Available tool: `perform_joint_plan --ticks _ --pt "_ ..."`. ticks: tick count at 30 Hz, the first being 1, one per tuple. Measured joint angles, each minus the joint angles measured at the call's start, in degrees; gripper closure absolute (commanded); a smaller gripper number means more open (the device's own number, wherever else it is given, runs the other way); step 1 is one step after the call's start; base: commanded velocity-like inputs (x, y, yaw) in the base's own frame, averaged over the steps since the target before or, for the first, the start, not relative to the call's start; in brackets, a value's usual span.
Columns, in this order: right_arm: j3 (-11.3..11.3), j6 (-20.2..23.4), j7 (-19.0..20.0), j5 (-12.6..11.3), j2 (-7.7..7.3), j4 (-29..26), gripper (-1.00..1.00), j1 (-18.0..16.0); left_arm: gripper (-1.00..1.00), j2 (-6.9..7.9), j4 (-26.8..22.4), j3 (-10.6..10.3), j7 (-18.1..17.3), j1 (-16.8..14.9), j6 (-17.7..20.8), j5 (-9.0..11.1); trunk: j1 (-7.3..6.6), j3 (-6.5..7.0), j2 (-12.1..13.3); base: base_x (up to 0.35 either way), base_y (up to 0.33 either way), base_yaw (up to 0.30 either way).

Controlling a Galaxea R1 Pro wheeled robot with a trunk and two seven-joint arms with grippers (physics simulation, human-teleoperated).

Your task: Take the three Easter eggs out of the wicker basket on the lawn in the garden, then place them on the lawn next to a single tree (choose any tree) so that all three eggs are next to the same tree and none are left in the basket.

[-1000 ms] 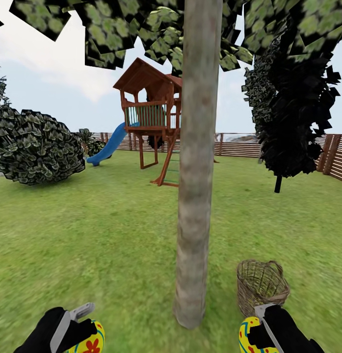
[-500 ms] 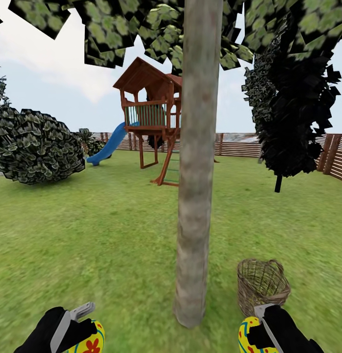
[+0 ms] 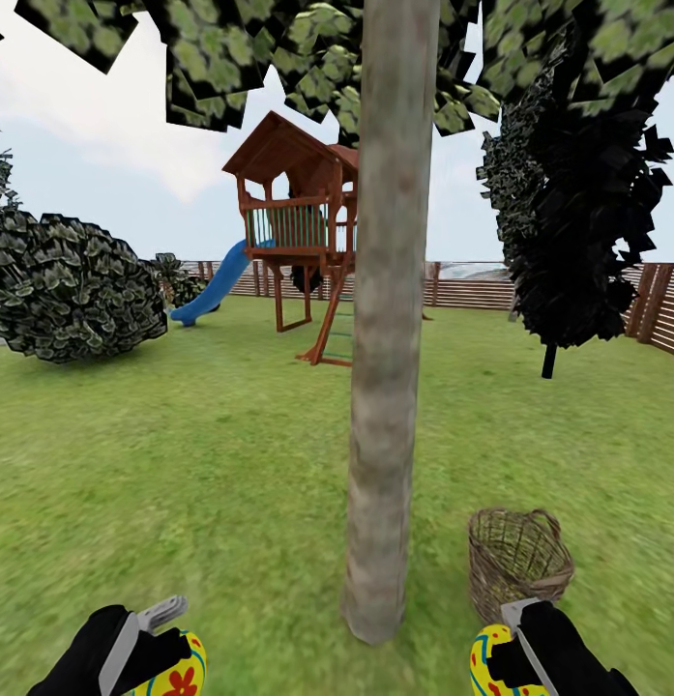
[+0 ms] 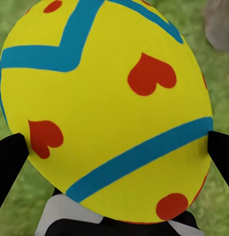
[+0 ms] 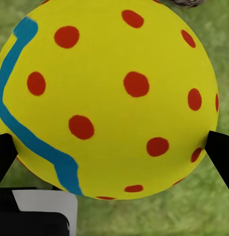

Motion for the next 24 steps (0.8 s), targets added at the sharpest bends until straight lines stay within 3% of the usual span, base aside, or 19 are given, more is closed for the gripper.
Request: perform_joint_plan --ticks 24 --pt "0.03 -0.02 -0.01 0.17 0.0 0.0 1.0 0.0 1.0 -0.02 0.01 0.09 0.08 0.0 0.0 -0.01 5.28 -4.32 -9.64 0.0 0.0 0.0"
